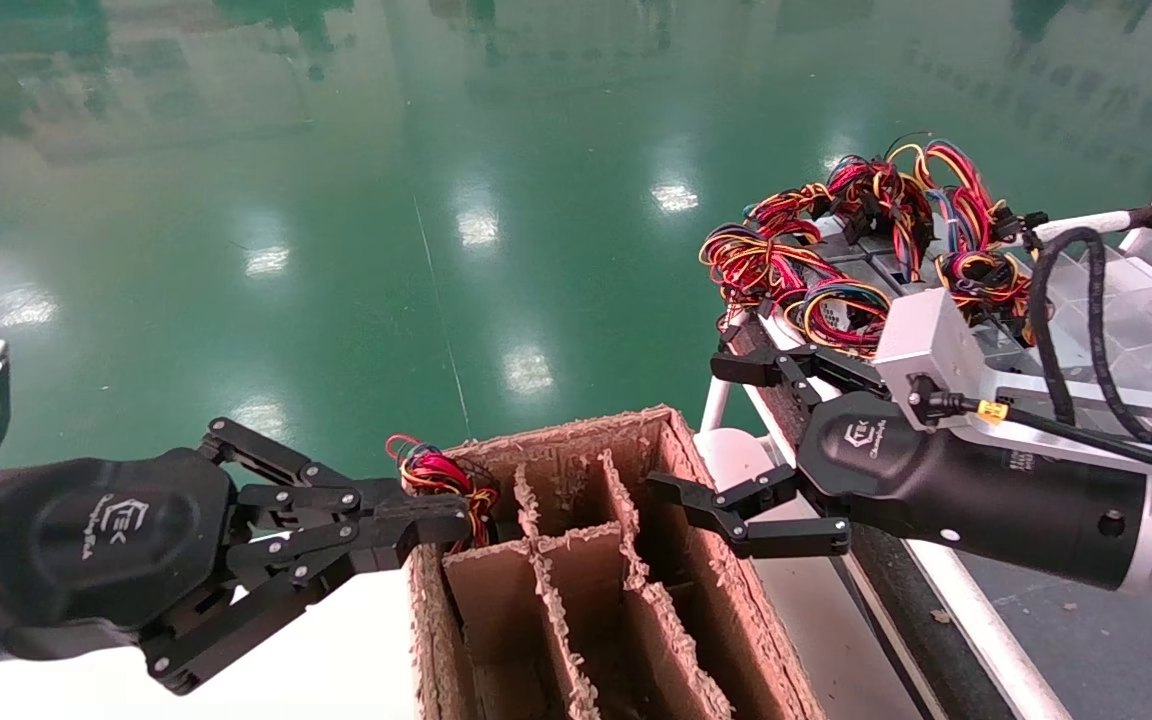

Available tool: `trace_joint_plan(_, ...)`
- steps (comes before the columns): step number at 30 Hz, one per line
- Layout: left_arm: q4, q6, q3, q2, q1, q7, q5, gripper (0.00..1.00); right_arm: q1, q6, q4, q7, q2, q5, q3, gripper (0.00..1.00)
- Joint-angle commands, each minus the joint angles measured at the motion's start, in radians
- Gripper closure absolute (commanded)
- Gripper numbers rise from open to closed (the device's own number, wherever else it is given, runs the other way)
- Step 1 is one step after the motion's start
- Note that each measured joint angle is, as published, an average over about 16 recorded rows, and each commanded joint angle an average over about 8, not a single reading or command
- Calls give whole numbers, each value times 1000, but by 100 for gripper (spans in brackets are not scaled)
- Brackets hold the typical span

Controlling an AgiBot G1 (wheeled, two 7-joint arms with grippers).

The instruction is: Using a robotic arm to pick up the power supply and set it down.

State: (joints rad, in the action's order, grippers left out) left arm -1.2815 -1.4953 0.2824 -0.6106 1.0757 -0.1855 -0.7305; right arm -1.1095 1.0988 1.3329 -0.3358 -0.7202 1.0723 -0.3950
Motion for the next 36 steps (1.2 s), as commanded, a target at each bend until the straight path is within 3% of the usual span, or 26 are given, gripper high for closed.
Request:
trace_joint_plan(1,0,0,0,0,0,0,0,0,2,7,-6,8,0,-6,2,0)
trace_joint_plan(10,1,0,1,0,0,0,0,0,-104,-84,-119,-112,-158,159,-109,0)
trace_joint_plan(16,1,0,1,0,0,1,0,0,-158,-119,-185,-169,-239,198,-140,0)
trace_joint_plan(25,1,0,1,0,0,1,1,0,-175,-124,-223,-190,-272,204,-152,0)
trace_joint_plan(36,2,0,2,0,1,1,1,0,-277,-98,-431,-275,-441,288,-249,0)
